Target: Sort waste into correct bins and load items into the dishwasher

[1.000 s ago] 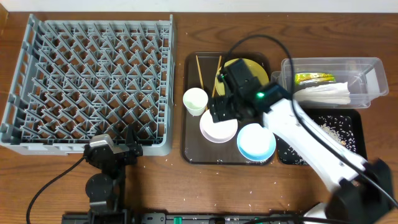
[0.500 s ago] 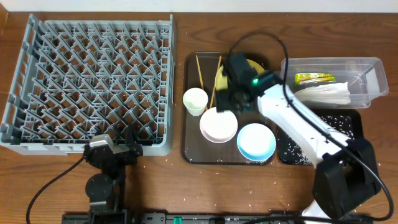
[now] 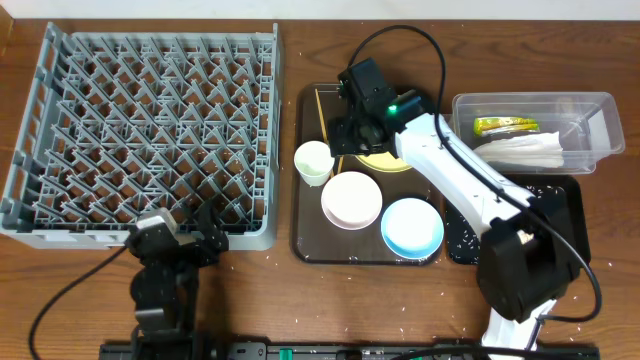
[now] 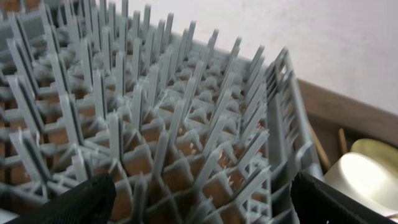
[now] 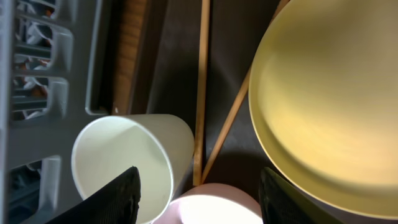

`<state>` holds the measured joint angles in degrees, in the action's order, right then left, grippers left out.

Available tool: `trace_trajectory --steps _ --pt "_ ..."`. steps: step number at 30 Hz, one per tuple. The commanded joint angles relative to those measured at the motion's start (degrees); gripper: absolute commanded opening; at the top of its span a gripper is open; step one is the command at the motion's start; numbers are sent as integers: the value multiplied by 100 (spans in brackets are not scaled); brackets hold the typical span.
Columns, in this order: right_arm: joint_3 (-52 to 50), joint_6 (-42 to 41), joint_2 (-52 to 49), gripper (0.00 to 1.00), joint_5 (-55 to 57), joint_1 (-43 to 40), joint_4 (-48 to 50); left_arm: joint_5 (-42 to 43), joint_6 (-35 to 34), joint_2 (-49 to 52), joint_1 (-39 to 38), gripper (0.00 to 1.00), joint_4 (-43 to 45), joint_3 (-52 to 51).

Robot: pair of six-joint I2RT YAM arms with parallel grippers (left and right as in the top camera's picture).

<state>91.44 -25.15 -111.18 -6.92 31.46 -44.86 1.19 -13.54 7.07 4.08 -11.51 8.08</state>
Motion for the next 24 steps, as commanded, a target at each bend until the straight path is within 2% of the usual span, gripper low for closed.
trace_trajectory --steps 1,5,9,11,12,17,22,24 --pt "90 -55 -367 57 -140 127 144 417 -55 1008 24 90 -326 1307" --pt "90 -55 -625 55 -306 186 313 756 -142 2011 26 91 -802 2332" --pt "87 -55 -780 45 -302 234 380 1132 -160 2999 24 90 -1609 3379" --pt "90 -57 -796 36 -302 232 402 1344 -157 3528 26 90 -2068 3921" --pt "87 -57 -798 26 -304 232 466 1543 -160 3906 24 91 -2304 4245" --pt "87 -61 -798 1 -308 232 494 2179 -160 4533 24 90 -2275 4439" --pt "153 -98 -669 1 -970 11 382 2339 -258 5080 24 91 -2273 4439" --pt "179 -96 -417 1 -1405 -348 376 2457 -378 5298 24 91 -2299 4439"
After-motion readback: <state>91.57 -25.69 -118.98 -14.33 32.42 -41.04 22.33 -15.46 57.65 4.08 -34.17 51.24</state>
